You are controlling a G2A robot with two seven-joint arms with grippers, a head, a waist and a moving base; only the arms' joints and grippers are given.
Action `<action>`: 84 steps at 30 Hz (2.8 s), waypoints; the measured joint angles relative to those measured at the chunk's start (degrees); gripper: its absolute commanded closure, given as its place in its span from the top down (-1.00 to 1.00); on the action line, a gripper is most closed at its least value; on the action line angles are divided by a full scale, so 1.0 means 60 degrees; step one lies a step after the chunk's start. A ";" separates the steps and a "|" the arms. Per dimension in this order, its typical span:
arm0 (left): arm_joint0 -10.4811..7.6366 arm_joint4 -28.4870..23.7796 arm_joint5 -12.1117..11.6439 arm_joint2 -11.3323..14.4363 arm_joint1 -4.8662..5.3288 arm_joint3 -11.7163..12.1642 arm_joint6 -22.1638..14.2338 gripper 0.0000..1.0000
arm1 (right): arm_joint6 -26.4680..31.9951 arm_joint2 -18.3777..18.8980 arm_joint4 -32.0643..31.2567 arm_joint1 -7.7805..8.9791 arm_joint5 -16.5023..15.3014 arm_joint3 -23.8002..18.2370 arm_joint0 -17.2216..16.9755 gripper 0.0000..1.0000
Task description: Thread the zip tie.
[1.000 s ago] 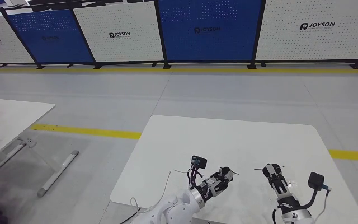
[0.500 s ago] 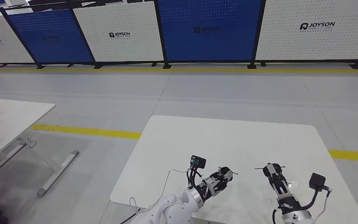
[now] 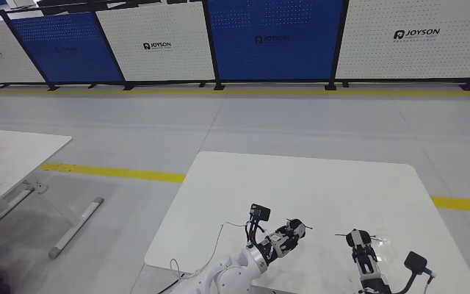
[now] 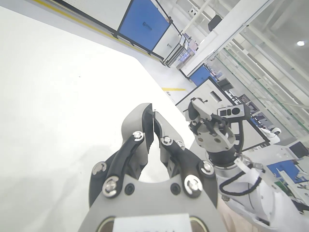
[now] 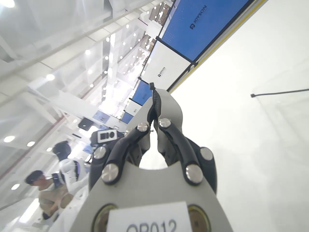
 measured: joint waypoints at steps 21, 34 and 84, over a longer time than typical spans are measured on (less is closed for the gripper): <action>0.0000 0.0000 0.0000 0.0000 0.0000 0.0000 0.0000 -1.00 | -0.0214 -0.0686 0.0155 -0.0211 -0.1494 0.0958 0.0401 -1.00; 0.0000 0.0000 0.0000 0.0000 0.0000 0.0000 0.0000 -1.00 | -0.0450 -0.0774 0.0393 -0.0297 -0.1264 0.1020 0.0537 -1.00; 0.0000 0.0000 0.0000 0.0000 0.0000 0.0000 0.0000 -1.00 | -0.0550 -0.1459 0.1373 -0.0943 -0.0615 0.1605 0.1329 -1.00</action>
